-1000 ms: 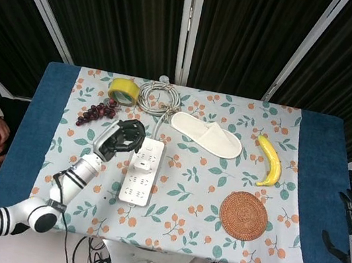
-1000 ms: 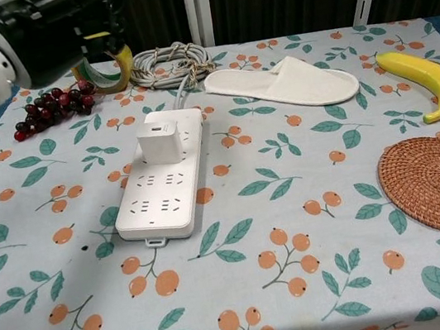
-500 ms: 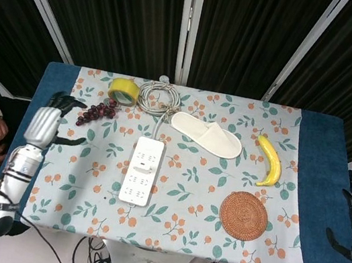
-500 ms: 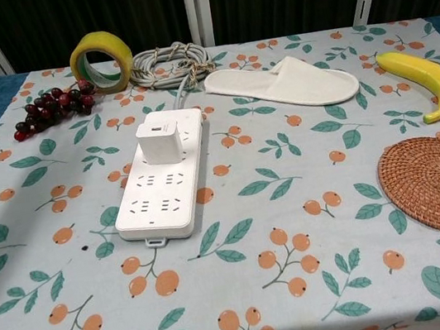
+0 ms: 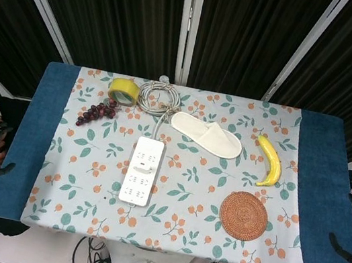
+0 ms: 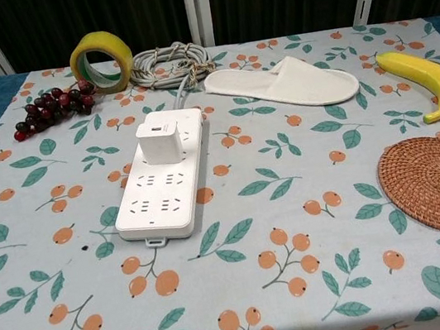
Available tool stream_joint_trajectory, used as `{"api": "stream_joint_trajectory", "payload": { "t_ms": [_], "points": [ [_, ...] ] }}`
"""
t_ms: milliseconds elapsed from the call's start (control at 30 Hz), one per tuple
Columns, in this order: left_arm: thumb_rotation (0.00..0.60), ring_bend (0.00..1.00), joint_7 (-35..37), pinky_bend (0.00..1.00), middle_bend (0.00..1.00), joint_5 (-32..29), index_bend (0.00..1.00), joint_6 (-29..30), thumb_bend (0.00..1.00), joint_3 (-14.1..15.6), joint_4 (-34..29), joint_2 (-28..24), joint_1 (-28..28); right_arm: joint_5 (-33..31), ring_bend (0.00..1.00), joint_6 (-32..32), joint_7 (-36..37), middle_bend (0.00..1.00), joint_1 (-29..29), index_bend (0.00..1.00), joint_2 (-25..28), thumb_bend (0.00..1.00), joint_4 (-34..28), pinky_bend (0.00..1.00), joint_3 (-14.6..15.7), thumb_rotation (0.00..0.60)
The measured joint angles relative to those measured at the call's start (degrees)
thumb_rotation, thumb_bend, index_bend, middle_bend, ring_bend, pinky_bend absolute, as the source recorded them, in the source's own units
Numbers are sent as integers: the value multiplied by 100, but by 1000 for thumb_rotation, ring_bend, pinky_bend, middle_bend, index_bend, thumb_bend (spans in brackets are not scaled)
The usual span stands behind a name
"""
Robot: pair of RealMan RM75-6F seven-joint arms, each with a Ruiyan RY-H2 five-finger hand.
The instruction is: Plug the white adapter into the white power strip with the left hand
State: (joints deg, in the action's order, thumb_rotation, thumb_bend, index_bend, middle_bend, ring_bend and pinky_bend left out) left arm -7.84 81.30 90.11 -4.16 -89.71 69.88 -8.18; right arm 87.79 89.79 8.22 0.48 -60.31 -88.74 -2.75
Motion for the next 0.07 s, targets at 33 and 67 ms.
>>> {"api": "stream_joint_trajectory", "payload": {
  "t_ms": [33,67],
  "points": [
    [600,51,4,0,176,22,231,64,42,46,-61,-17,74,-9,0,10,-45,0,-18,0,-25,173,3,0,7,600],
    [600,51,8,0,176,42,230,118,42,89,-117,-35,144,-21,0,10,-82,0,-29,0,-42,173,3,0,11,600]
  ]
}}
